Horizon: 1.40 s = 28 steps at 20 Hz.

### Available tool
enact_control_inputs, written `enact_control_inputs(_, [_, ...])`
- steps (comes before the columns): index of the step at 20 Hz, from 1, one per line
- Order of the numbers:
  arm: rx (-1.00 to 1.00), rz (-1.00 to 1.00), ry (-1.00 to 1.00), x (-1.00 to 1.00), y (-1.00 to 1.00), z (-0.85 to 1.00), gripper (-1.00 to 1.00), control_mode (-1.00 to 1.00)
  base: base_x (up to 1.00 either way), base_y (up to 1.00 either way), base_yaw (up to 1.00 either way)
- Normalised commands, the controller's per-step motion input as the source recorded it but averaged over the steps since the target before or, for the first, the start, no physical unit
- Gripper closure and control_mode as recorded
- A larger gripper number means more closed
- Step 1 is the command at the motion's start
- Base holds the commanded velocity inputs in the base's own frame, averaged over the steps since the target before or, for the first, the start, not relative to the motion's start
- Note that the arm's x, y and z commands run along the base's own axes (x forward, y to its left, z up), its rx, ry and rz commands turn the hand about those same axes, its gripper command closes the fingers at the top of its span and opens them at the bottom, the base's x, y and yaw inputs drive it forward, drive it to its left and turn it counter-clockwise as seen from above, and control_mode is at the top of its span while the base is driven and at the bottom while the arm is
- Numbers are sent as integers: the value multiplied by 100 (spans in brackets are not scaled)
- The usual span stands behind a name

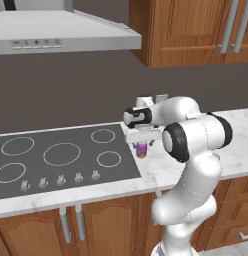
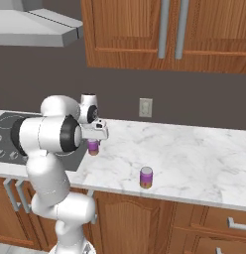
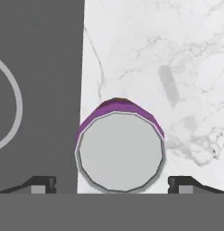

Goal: Four empty soda cans are scattered around the kitchen. Gather all the cans and cluster them next to the stove for recycling.

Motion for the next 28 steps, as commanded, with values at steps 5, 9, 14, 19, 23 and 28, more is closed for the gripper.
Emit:
enact_control_inputs(5, [0,-3,-5,-32,-4,20,-100,-100,0,0,0])
enact_control_inputs(9, [0,-3,-5,-32,-7,21,-100,-100,0,0,0])
enact_control_inputs(14, [0,-2,-10,-40,-2,10,-100,-100,0,0,0])
enact_control_inputs(19, [0,-3,-9,-40,-2,22,-100,-100,0,0,0])
enact_control_inputs(23, [0,-3,-4,-38,-10,31,-100,-100,0,0,0])
enact_control_inputs(28, [0,-3,1,-30,-20,37,-100,-100,0,0,0])
